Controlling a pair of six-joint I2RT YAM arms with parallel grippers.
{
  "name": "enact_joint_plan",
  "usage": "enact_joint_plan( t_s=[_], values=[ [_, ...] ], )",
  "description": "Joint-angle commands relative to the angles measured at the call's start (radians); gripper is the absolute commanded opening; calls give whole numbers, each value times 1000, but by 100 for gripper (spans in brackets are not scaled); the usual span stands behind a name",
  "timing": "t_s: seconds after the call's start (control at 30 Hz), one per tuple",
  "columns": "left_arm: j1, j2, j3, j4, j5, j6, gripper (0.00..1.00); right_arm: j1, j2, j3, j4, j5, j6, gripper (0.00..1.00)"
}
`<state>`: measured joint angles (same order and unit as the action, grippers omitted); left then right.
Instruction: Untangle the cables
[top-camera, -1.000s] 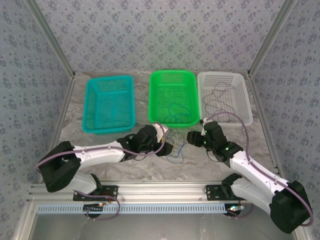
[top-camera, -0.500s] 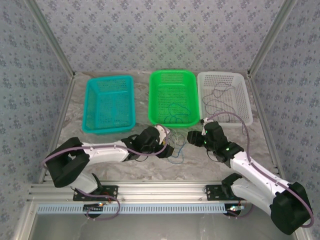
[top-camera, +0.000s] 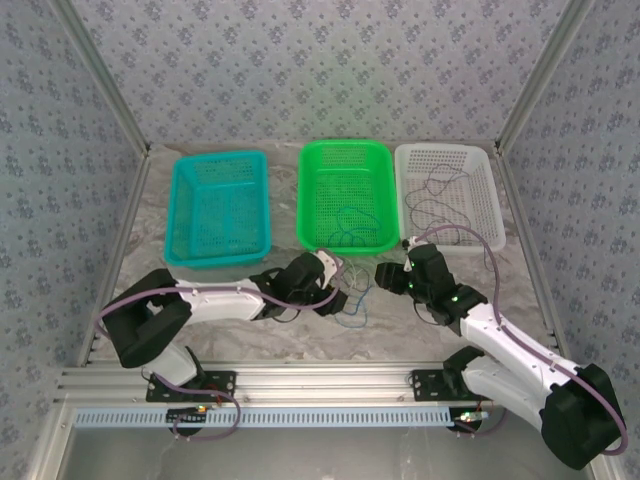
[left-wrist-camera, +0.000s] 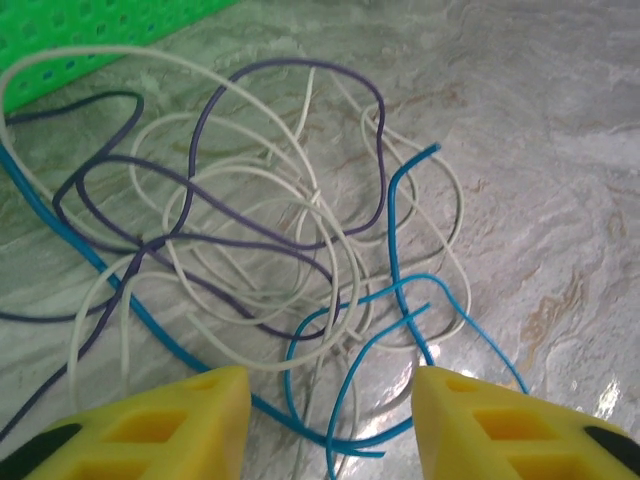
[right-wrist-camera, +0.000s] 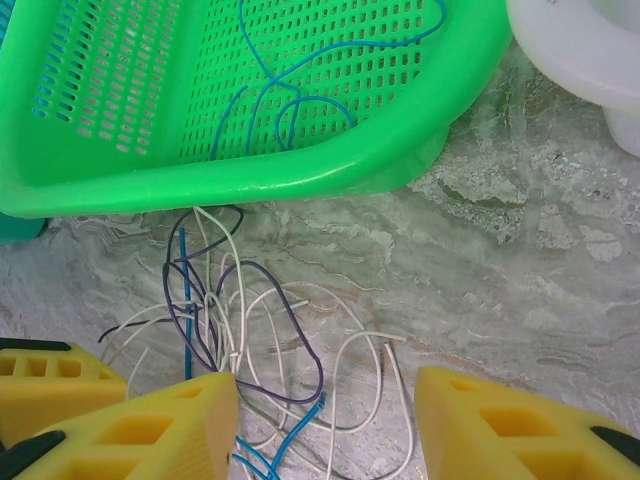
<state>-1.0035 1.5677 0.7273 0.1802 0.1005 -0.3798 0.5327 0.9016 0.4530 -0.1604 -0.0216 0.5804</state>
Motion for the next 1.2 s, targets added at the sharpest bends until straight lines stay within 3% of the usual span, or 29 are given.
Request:
enact_joint_plan(
  t_s=[0.0, 0.07, 0.13, 0.33, 0.53, 0.63, 0.7, 0.77, 0.83, 1.0, 1.17],
  values=[
    [-3, 12, 32, 13, 11, 5, 26, 1, -18, -10, -23, 20, 13, 52],
    [-3, -8, 23, 34, 20, 11, 11, 2, -21, -11, -25, 21, 13, 52],
    [-3, -45, 8, 50, 16, 16, 4, 2, -21, -13, -25, 21, 12, 52],
    [-2, -201, 36, -41, 16, 81, 0, 15, -21, -2, -40, 38, 1, 52],
    [-3, -273, 98, -117, 38, 129, 1, 62, -45, 36, -36, 76, -76, 60],
    [-3, -241, 99, -169, -9, 105, 28, 61, -46, 38, -54, 79, -76, 62],
    [-1, -223, 77, -174, -47, 59, 54, 69, -39, 29, -44, 42, -90, 63],
    [3, -232, 43, -152, -74, 14, 67, 116, -29, 24, -36, 22, -160, 64],
    [20, -264, 2, -110, -99, -32, 80, 194, -15, 35, -68, 118, -238, 64],
    [134, -382, -109, -43, -129, -191, 98, 312, 70, 80, -86, 197, -414, 61],
    [193, -480, -153, -78, -140, -234, 100, 425, 215, 139, -39, 264, -554, 68]
  ],
)
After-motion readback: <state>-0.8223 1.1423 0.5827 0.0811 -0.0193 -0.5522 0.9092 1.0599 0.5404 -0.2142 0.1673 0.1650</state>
